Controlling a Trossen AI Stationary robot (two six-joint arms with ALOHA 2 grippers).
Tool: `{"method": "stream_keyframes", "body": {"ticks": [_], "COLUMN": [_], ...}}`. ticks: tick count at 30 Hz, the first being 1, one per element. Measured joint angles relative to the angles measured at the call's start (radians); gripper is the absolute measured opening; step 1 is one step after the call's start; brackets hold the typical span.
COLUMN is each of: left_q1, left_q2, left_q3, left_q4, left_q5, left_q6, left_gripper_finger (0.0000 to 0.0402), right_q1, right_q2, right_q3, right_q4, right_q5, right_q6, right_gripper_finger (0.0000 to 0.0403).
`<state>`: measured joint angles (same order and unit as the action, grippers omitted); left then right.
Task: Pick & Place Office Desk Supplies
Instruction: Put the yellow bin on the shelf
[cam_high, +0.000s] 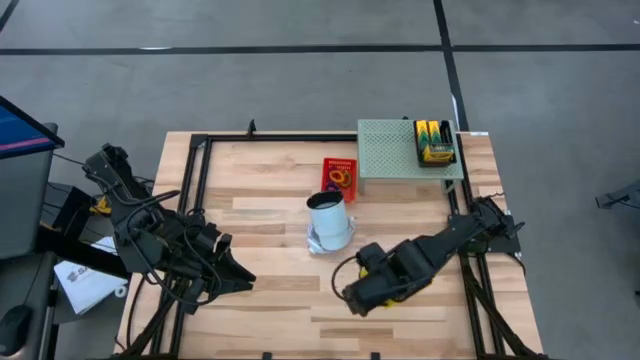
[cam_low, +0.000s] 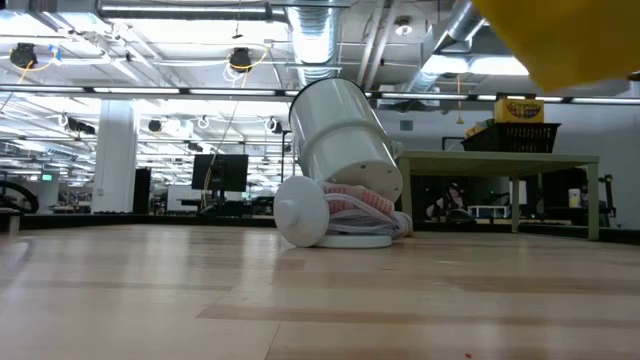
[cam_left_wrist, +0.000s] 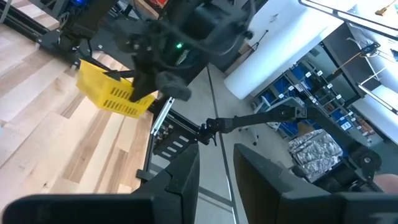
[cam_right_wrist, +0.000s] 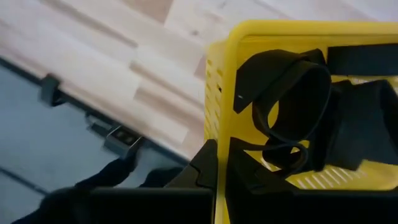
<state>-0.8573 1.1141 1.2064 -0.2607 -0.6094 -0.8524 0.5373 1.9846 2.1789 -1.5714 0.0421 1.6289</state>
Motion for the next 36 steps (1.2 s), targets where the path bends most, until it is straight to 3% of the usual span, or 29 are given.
{"method": "stream_keyframes", "body": {"ticks": [9,24,36], "left_q1": [0.0,0.0,0.0], "left_q2": [0.0,0.0,0.001], "left_q3": [0.0,0.0,0.0], "left_q4": [0.0,0.0,-0.001], "left_q5": [-0.009,-0.025,-0.028], "left_q6": [-0.019,-0.018,-0.019], "left_gripper_finger": [0.0094,0.0094,0.0094], "right_q1": [-0.003,-0.135,-0.065], "right_q2": [-0.001,-0.014,0.047], "right_q3": [0.177,0.172,0.171], "right_q4": [0.002,0.0,0.0], "right_q5": [-0.041,-0.06,-0.172], "right_q6": [-0.039,-0.172,-0.397], "right_gripper_finger": [0.0003,0.0003,0.0003]}}
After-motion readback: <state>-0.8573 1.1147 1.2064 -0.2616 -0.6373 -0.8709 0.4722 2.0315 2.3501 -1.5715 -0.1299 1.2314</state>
